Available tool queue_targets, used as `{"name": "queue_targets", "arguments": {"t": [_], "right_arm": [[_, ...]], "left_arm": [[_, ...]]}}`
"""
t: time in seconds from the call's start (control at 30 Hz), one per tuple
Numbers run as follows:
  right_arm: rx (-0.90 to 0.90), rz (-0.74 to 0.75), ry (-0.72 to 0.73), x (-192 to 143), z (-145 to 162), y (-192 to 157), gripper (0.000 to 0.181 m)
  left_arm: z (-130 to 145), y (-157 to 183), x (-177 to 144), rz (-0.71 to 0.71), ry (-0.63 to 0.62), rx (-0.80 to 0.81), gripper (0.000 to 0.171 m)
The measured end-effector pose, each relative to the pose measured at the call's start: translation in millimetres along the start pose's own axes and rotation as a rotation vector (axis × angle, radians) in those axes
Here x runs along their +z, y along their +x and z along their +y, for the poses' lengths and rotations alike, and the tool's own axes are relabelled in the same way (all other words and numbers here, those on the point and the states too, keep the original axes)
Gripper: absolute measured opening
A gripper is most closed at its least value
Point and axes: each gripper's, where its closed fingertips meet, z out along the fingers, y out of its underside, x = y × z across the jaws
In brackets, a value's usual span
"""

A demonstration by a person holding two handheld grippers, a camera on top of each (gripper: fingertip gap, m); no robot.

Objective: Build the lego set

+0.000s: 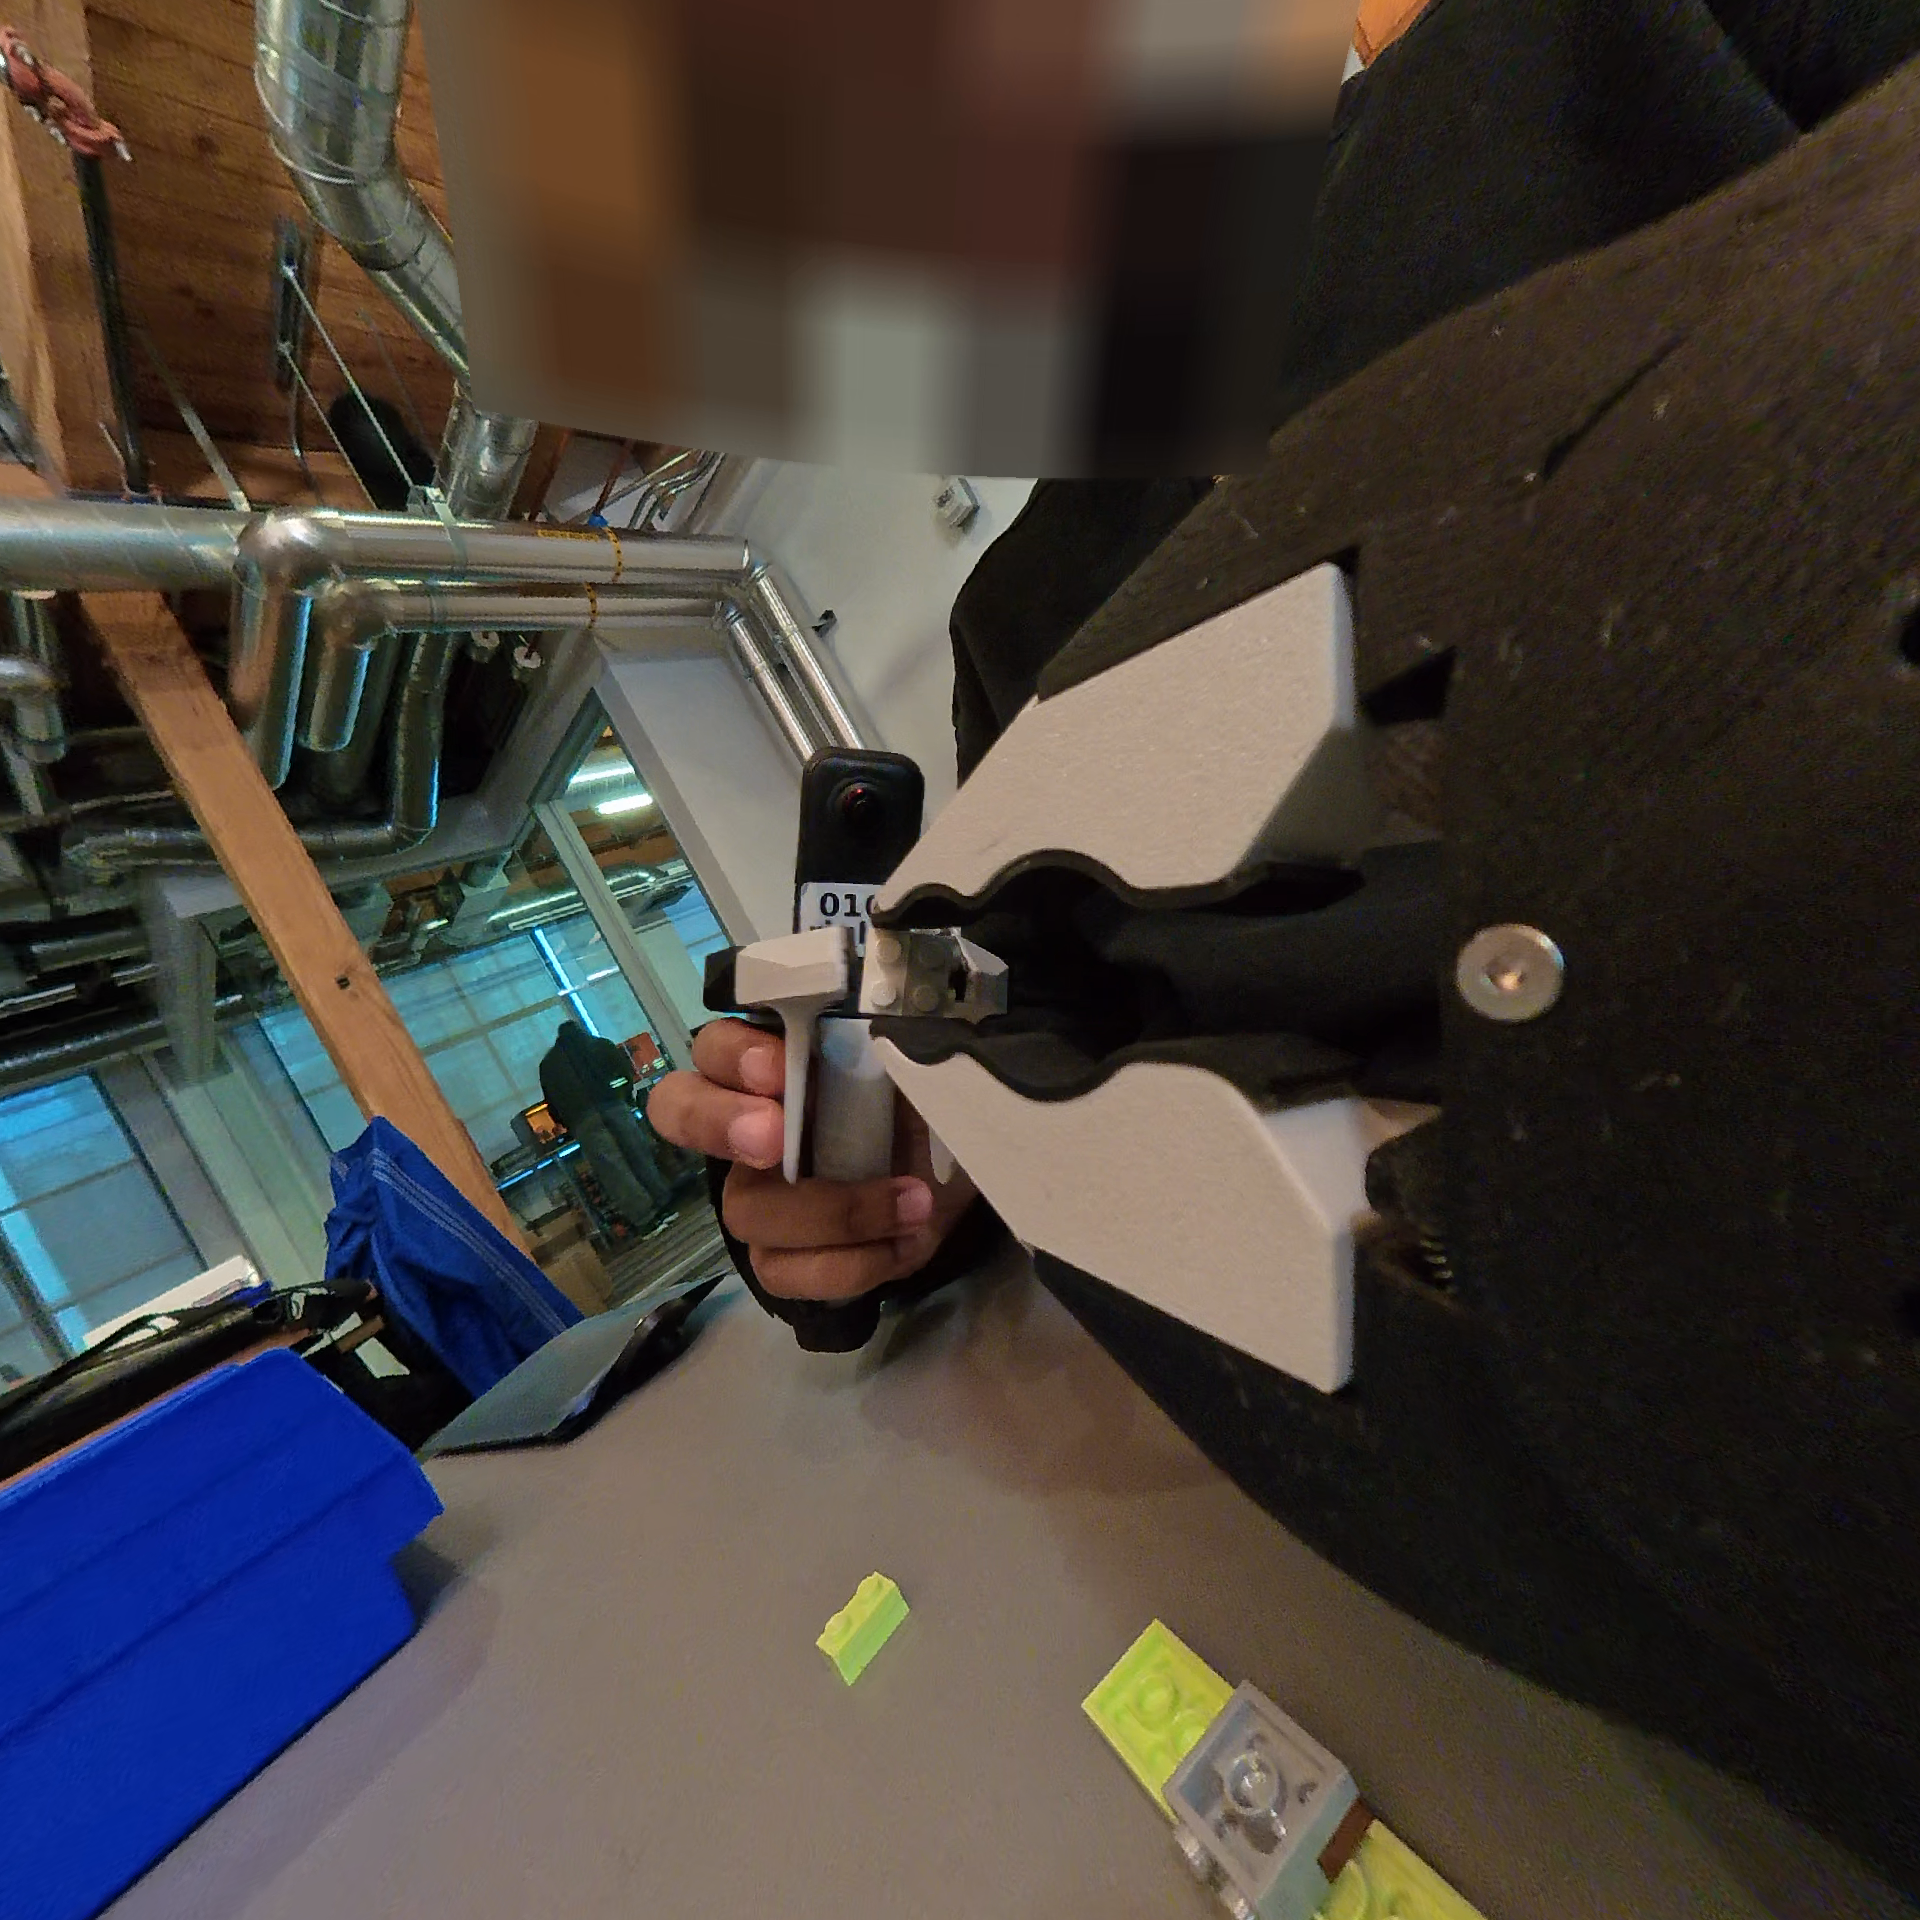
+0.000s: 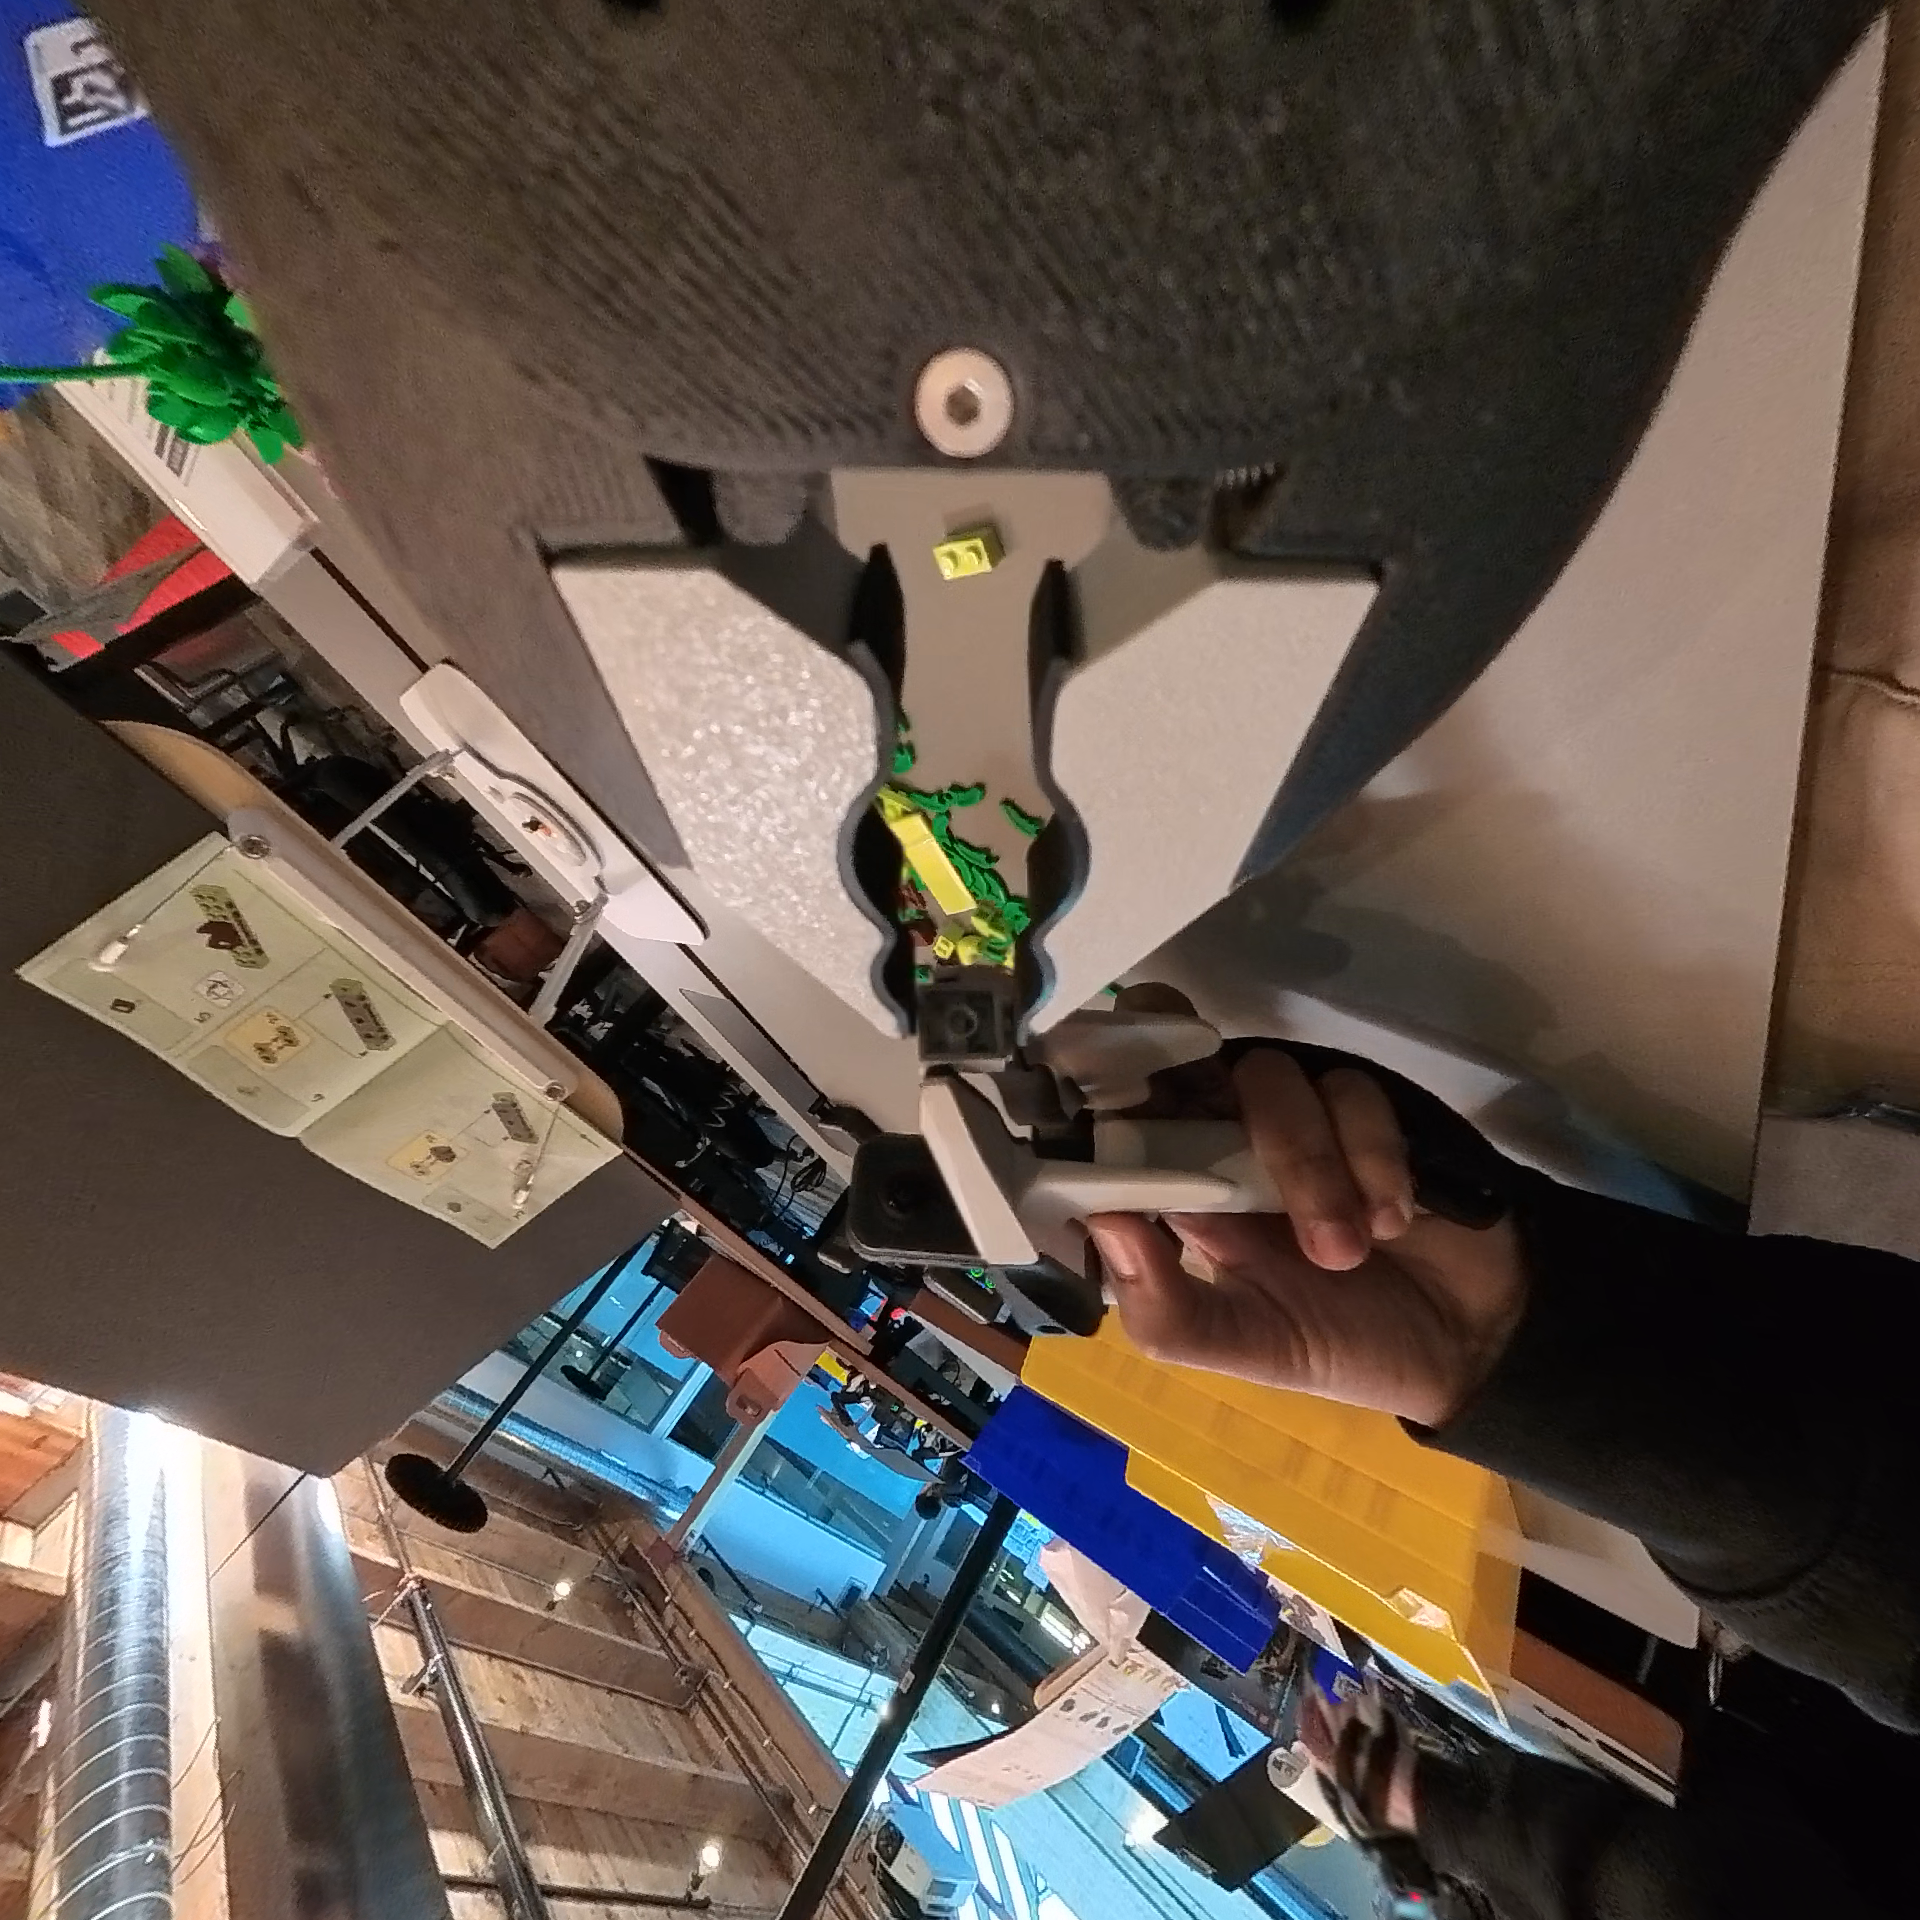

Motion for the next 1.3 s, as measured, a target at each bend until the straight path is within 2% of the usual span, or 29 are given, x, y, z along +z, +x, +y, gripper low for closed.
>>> {"name": "queue_targets", "arguments": {"t": [0.2, 0.27, 0.37, 0.43, 0.53, 0.63, 0.73, 0.8, 0.93, 1.0, 1.3], "right_arm": [[-0.012, 0.004, -0.008, -0.2, -0.1, 0.0, 0.015], [0.002, 0.015, -0.007, -0.9, -0.2, 3.1, 0.015], [0.048, 0.028, -0.048, -0.3, 7.5, 10.1, 0.015], [0.118, 0.022, -0.105, 2.9, 18.5, 13.5, 0.015], [0.285, -0.057, -0.269, 11.1, 43.7, 8.1, 0.015], [0.424, -0.156, -0.430, 17.3, 63.0, -3.5, 0.015], [0.490, -0.190, -0.482, 23.4, 67.0, -7.8, 0.015], [0.500, -0.198, -0.503, 26.9, 68.5, -8.5, 0.015], [0.496, -0.260, -0.692, 25.7, 87.6, -15.9, 0.015], [0.476, -0.297, -0.734, 27.5, 88.9, -21.0, 0.015], [0.393, -0.400, -0.919, 33.0, 99.8, -34.7, 0.015]], "left_arm": [[-1.6, -1.5, -0.7, -0.021, 0.009, 0.013, 0.018], [-7.2, -7.5, -4.5, -0.090, 0.034, 0.050, 0.035], [-17.3, -11.3, -18.9, -0.217, 0.065, 0.168, 0.039], [-21.1, -19.6, -33.8, -0.370, 0.053, 0.301, 0.039], [-20.4, -35.5, -56.4, -0.629, -0.043, 0.517, 0.039], [-12.5, -52.7, -73.8, -0.853, -0.218, 0.718, 0.040], [-6.9, -70.6, -84.4, -0.993, -0.357, 0.841, 0.041], [-5.2, -76.6, -84.8, -1.002, -0.388, 0.879, 0.041], [-0.2, -88.9, -87.2, -0.992, -0.466, 0.891, 0.042], [2.5, -94.0, -88.1, -0.997, -0.498, 0.875, 0.044], [8.8, -100.2, -88.7, -1.015, -0.542, 0.843, 0.041]]}}
